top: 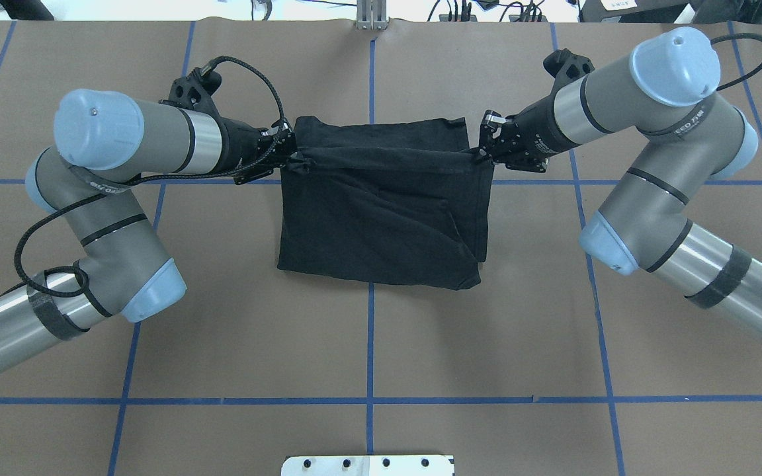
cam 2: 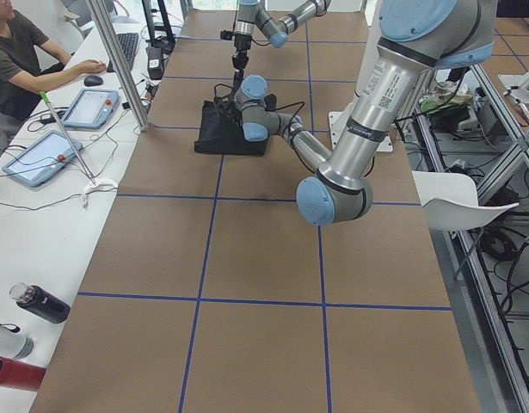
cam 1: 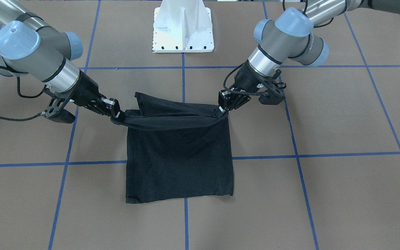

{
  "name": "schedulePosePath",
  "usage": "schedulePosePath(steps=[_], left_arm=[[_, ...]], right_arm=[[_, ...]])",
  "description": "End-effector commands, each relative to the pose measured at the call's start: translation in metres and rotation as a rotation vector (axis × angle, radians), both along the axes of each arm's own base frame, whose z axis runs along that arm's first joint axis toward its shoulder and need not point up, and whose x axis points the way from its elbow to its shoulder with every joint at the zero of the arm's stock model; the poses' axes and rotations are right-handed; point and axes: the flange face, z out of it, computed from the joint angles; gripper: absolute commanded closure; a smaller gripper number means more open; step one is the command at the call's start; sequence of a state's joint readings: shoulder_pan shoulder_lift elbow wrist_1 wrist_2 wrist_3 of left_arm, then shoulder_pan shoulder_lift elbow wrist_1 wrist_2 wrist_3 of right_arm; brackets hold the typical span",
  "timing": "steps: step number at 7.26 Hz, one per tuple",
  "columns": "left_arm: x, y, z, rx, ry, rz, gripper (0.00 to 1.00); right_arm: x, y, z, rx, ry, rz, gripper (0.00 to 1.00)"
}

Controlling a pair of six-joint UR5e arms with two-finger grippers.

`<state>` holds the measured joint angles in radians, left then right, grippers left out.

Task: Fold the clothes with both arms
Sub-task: 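Lift the near corners with both grippers and fold them toward the far edge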

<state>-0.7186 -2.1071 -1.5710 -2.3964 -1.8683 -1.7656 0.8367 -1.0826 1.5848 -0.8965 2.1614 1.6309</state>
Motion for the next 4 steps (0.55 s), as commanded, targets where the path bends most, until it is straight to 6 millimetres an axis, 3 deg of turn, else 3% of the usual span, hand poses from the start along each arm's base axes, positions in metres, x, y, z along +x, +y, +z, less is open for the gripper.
schedulePosePath(steps=[1,2,4], left_arm=[[-0.006,-0.039,0.028,-0.002,-0.002,-0.050,1.00],[0.003,-0.061,0.022,-0.009,-0.010,-0.062,1.00],[0.010,-0.079,0.025,0.010,0.009,-0.077,1.00]], right_arm=[[-0.007,-0.016,0.001,0.001,0.021,0.040,1.00],[-0.012,-0.023,0.003,-0.001,0.032,0.056,1.00],[-0.023,-0.036,-0.001,-0.001,0.045,0.075,1.00]])
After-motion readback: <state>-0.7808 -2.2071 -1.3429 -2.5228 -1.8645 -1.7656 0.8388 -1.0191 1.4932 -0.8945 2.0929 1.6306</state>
